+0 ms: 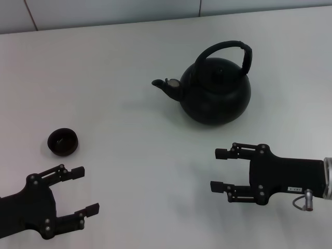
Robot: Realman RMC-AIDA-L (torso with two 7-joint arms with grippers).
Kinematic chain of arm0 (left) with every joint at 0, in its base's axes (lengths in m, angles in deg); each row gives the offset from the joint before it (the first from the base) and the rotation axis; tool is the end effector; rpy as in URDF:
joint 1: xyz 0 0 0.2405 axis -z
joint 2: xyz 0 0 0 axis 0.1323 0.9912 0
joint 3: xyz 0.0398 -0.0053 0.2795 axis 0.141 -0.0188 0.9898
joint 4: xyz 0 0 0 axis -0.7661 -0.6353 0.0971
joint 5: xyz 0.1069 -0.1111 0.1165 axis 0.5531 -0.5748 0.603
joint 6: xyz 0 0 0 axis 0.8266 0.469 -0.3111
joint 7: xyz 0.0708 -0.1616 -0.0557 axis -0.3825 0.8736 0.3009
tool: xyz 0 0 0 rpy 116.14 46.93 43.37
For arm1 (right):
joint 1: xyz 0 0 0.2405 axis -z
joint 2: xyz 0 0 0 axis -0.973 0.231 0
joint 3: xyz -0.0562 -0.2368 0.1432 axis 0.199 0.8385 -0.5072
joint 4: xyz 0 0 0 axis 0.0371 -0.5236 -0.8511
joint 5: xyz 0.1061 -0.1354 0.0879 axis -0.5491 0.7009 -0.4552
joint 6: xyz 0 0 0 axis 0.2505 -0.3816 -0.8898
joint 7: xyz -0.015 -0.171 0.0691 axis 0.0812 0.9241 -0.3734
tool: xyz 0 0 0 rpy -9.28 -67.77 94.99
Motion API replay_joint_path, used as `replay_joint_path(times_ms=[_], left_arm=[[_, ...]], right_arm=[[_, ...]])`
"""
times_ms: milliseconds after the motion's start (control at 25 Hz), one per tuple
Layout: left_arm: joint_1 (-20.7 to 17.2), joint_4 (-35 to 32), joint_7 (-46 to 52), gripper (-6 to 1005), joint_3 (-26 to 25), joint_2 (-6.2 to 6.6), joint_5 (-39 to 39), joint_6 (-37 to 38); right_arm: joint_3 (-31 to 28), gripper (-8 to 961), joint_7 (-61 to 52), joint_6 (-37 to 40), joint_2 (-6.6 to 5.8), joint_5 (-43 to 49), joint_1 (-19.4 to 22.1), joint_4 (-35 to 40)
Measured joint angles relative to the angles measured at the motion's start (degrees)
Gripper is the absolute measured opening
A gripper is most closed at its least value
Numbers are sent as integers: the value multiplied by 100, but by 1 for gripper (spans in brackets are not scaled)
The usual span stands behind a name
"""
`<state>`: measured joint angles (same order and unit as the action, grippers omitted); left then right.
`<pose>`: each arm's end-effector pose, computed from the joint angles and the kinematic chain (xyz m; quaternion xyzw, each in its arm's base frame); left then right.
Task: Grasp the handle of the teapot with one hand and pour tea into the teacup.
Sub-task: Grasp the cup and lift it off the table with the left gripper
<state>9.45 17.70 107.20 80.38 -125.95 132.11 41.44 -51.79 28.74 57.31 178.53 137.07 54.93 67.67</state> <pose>-0.3118 0.2375 -0.0576 -0.9511 -0.1034 -0.2600 0.1305 0.2995 0.2531 -0.0759 -0.9423 0.1359 0.2783 0.1273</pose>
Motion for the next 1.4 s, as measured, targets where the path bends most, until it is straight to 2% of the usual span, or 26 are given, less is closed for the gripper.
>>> replay_joint_path(times_ms=[1080,1160,1400], left_arm=[[25,44,1,780,-73,-11,-15,23],[16,63,1,779,-225,-19,-45,-11],[-26,253,-38,774,-1365,-56,-58,-232]], right_arm=[[0,726,-3,-4,0,0,-8,0],[0,726,-12,-6,0,-1,-8,0],[0,725,-25,-9,0,0,-8,1]])
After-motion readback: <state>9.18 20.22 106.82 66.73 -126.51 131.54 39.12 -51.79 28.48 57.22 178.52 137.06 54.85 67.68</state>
